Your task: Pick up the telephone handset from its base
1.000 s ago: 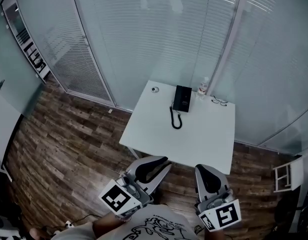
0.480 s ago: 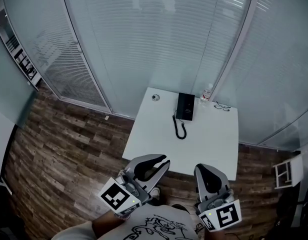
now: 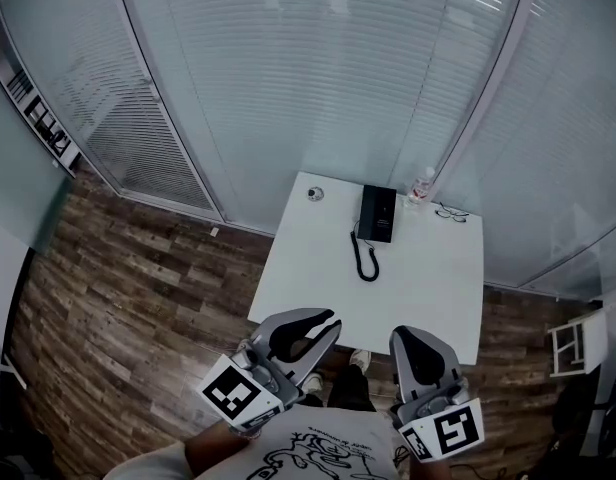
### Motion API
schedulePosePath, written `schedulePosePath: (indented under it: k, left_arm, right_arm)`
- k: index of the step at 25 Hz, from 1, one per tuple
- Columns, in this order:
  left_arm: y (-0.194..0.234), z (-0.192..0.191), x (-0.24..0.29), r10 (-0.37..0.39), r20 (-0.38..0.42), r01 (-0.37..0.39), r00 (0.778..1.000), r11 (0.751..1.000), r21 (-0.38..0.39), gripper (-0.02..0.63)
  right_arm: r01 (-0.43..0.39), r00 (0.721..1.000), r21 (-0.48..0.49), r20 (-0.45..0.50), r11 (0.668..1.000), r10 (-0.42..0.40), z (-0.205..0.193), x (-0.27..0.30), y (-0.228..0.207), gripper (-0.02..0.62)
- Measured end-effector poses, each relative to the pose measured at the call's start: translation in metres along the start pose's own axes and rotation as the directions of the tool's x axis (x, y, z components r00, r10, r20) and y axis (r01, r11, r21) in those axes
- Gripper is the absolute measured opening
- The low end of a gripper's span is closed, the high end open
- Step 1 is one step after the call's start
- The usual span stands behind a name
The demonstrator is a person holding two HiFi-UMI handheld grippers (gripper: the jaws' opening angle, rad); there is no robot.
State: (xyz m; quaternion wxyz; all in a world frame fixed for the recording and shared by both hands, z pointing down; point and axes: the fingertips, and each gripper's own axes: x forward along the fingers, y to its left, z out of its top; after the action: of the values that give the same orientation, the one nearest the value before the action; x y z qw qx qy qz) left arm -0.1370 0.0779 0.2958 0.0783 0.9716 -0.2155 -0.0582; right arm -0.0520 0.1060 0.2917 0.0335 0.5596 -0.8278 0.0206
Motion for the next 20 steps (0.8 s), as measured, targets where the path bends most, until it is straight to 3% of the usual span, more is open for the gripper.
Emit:
schedulePosePath:
  k: [9, 20]
  left_arm:
    - [0.015, -0.004, 0.043, 0.032, -0.011, -0.032, 0.999, 0.999, 0.003, 0.052]
    - [0.022, -0.004, 0.165, 0.012, -0.009, -0.012, 1.000, 1.000, 0.010, 0.052]
  right_arm:
    - [-0.031, 0.999, 0.011, 0.013, 0.999, 0.030, -0.001, 0.021, -0.044, 0.006]
    - [-0.010, 1.000, 0.004, 0.026, 1.000, 0.010, 0.007, 0.034, -0.167, 0.006]
